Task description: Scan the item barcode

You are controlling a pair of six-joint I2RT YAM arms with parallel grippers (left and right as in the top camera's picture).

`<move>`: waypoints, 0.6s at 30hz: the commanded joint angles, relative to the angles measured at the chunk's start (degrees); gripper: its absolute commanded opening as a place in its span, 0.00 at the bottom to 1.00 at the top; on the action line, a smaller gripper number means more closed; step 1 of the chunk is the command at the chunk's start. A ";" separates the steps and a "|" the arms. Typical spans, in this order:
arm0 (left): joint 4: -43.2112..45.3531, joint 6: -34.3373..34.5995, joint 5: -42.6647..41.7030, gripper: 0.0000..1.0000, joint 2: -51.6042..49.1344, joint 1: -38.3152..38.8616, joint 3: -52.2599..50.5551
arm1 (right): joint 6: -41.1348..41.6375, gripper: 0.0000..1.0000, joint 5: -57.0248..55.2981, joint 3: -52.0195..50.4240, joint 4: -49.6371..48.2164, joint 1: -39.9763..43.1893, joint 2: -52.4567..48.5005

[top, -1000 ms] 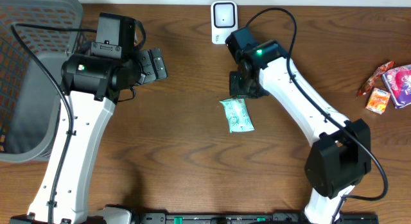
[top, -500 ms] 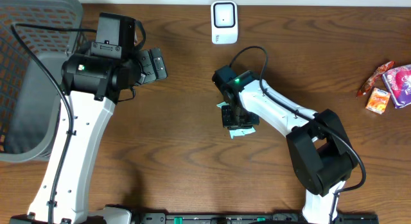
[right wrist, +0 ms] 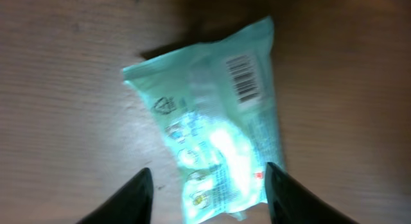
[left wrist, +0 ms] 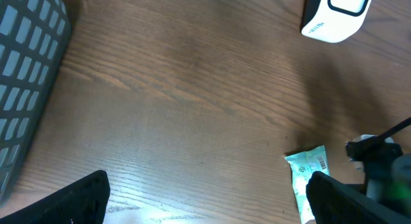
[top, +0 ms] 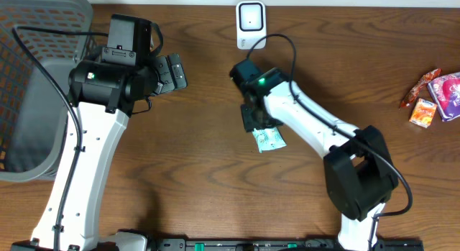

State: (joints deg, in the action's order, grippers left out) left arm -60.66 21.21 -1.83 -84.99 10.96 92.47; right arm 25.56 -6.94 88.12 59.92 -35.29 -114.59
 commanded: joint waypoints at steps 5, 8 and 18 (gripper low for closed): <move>-0.17 0.33 -0.13 0.98 -0.24 -0.17 0.02 | -1.22 0.69 -12.74 -3.87 -5.05 -5.46 0.20; -0.17 0.33 -0.15 0.98 -0.24 -0.17 0.02 | -1.20 0.74 -14.21 -7.58 -8.92 -5.86 0.17; -0.17 0.33 -0.13 0.98 -0.24 -0.17 0.02 | -0.90 0.38 -13.92 -15.61 -16.35 -5.60 0.17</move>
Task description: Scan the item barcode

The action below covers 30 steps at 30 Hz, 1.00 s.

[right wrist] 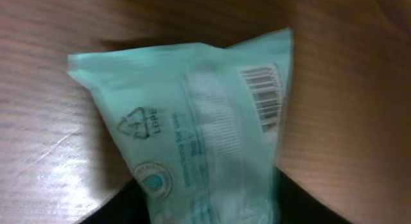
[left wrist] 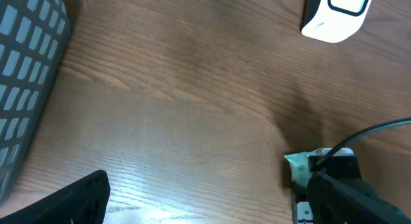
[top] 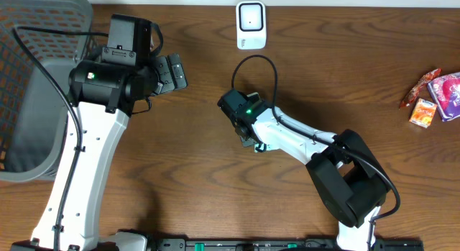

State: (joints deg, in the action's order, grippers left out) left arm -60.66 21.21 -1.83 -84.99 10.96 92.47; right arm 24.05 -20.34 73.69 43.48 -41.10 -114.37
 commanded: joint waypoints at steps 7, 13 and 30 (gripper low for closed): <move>-0.17 0.33 -0.13 0.98 -0.24 -0.17 0.02 | 0.74 0.12 11.17 5.33 5.27 4.07 0.15; -0.17 0.33 -0.13 0.98 -0.24 -0.17 0.02 | -5.92 0.13 31.36 16.09 14.43 12.96 0.24; -0.17 0.33 -0.13 0.98 -0.24 -0.17 0.02 | -20.06 0.22 93.53 -8.76 -0.94 39.52 -0.20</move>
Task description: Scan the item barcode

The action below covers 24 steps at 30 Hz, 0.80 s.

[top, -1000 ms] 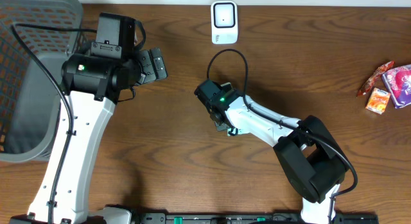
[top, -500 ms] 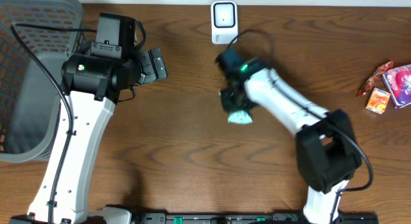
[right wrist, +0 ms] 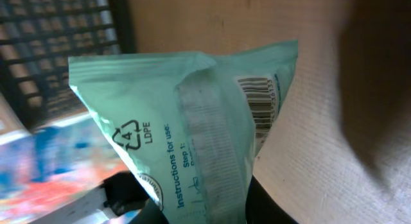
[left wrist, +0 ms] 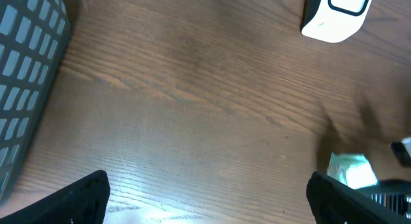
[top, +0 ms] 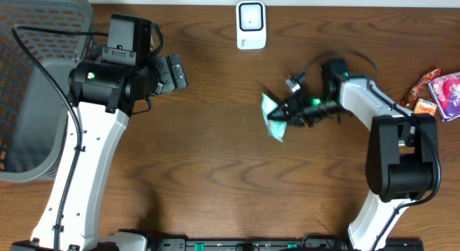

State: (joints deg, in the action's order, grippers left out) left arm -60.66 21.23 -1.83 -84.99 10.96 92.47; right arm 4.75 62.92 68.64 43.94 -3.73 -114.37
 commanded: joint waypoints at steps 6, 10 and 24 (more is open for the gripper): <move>-0.17 0.31 -0.13 0.98 -0.24 -0.17 0.02 | 1.88 0.45 5.92 -8.20 -4.11 9.07 -0.20; -0.17 0.31 -0.13 0.98 -0.24 -0.17 0.02 | 5.95 0.47 -7.52 -6.25 -1.42 12.90 -0.04; -0.17 0.31 -0.13 0.98 -0.24 -0.17 0.02 | 4.31 0.48 -28.72 8.22 13.38 4.42 9.09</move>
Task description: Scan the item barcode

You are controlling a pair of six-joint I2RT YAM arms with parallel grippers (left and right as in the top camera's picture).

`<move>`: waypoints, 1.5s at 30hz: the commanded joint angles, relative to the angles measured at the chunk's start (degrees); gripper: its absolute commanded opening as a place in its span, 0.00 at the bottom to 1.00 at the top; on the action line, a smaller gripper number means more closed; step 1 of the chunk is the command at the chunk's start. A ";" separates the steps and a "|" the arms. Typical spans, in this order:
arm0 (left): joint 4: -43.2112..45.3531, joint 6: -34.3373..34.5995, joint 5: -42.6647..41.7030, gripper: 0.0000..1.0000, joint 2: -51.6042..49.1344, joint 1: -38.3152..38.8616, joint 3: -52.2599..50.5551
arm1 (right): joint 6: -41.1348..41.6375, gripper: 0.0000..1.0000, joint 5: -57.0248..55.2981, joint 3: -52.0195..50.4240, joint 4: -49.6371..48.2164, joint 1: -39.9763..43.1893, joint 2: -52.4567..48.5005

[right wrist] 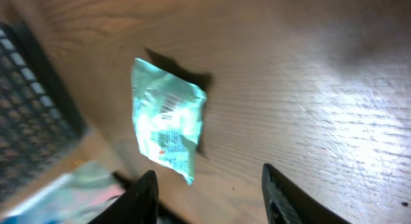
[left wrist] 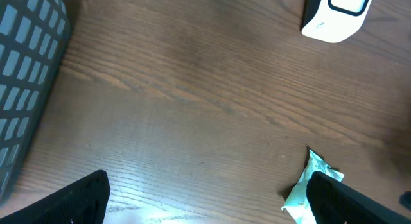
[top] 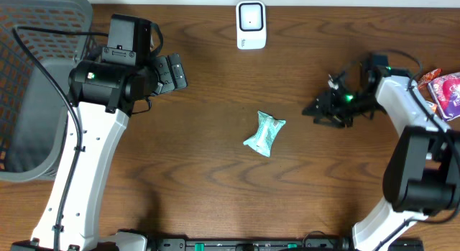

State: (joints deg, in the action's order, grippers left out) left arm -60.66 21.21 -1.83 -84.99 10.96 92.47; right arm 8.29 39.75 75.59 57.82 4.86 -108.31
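A pale green packet [top: 264, 134] lies loose on the wooden table near the middle, also visible as the packet [right wrist: 169, 119] in the right wrist view and the packet [left wrist: 307, 185] at the lower right of the left wrist view. The white barcode scanner [top: 251, 24] stands at the table's far edge. My right gripper [top: 314, 111] is open and empty, to the right of the packet and apart from it. My left gripper [left wrist: 209, 198] is open, held high over the left half of the table with nothing in it.
A grey mesh basket [top: 36, 78] sits at the far left. Several snack packets [top: 433, 95] lie at the right edge. The scanner [left wrist: 334, 17] shows at the top right of the left wrist view.
My right gripper has let go of the green packet and now stands further right. The packet lies on the table, slightly lower than where it was held. The left arm has not moved.
My right gripper was open over the packet lying on the table, then down on it. Then it held the packet up, its barcode side showing to the right wrist camera. Now the packet lies loose on the table and the gripper is open beside it.
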 commanded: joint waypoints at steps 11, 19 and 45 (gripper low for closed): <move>-0.17 0.33 -0.15 0.98 -0.24 -0.17 0.02 | 18.62 0.50 -38.75 1.25 -9.09 -30.42 3.61; -0.17 0.33 -0.13 0.98 -0.24 -0.17 0.02 | 28.30 0.50 -60.59 1.22 -14.99 -44.74 3.04; -0.17 0.33 -0.15 0.98 -0.24 -0.17 0.02 | 34.88 0.40 -65.18 2.84 -4.44 -45.40 -7.61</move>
State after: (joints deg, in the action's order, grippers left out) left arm -60.66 21.21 -1.83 -84.99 10.96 92.47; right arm 42.57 -24.88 76.75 52.47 -41.25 -115.87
